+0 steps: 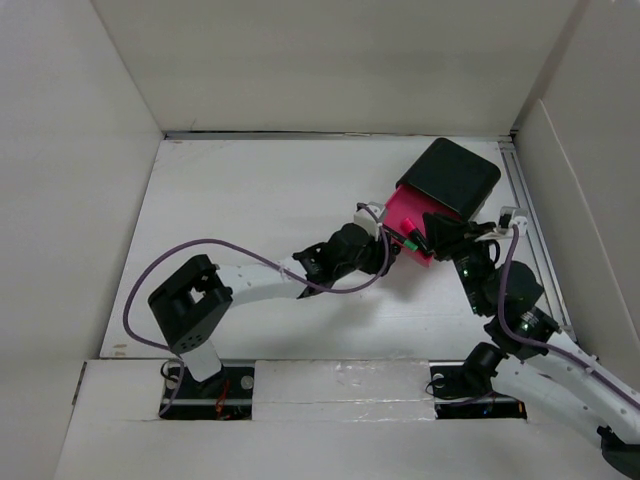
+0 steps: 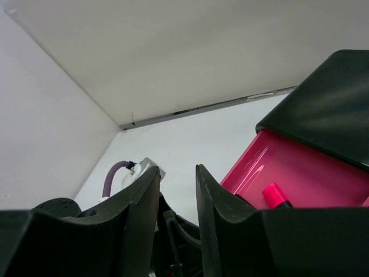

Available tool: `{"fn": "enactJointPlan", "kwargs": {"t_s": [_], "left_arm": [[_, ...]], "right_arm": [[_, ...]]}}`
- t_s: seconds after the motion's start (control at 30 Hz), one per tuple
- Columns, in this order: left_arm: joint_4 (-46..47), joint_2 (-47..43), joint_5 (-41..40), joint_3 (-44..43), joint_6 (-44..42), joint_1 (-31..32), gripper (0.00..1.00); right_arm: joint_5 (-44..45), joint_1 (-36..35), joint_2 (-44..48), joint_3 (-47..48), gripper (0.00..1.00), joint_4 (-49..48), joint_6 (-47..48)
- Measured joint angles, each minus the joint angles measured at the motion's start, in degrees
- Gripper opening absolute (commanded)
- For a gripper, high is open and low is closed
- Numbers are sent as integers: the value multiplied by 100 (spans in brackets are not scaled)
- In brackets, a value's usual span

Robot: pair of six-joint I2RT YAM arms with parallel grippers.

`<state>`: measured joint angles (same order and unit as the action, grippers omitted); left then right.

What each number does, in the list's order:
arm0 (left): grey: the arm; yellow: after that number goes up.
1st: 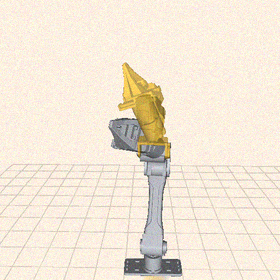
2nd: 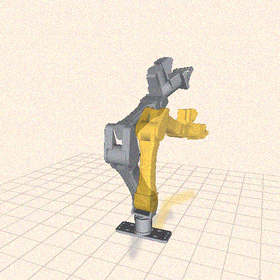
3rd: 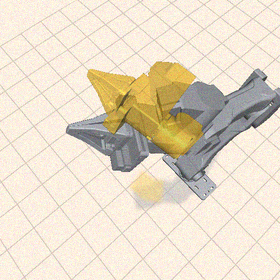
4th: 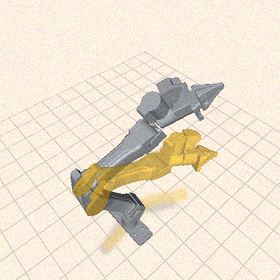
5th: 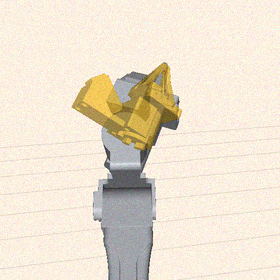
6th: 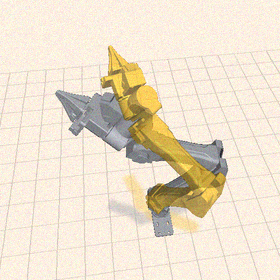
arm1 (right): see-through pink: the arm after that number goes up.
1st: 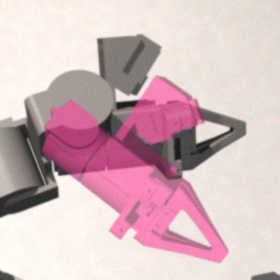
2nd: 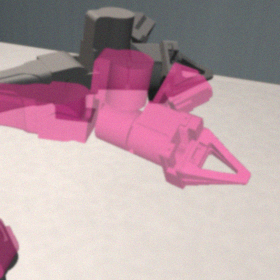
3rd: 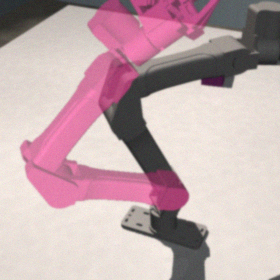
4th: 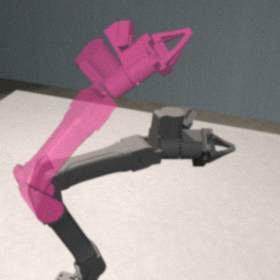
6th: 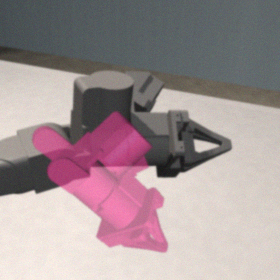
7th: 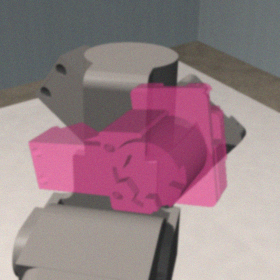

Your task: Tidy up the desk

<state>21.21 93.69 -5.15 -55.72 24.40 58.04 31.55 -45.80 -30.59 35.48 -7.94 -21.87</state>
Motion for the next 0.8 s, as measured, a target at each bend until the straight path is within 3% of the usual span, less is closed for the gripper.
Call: {"fn": "enactJointPlan", "kwargs": {"t_s": [0.27,0.5,0.8], "left_arm": [[245,691,225,-570,-61,0,39],[162,887,264,-789,-138,-2,14],[146,896,229,-809,-144,9,9]], "right_arm": [[-72,0,-144,4,38,-2,4],[-98,0,-203,4,38,-2,2],[-151,0,-175,4,37,-2,2]]}}
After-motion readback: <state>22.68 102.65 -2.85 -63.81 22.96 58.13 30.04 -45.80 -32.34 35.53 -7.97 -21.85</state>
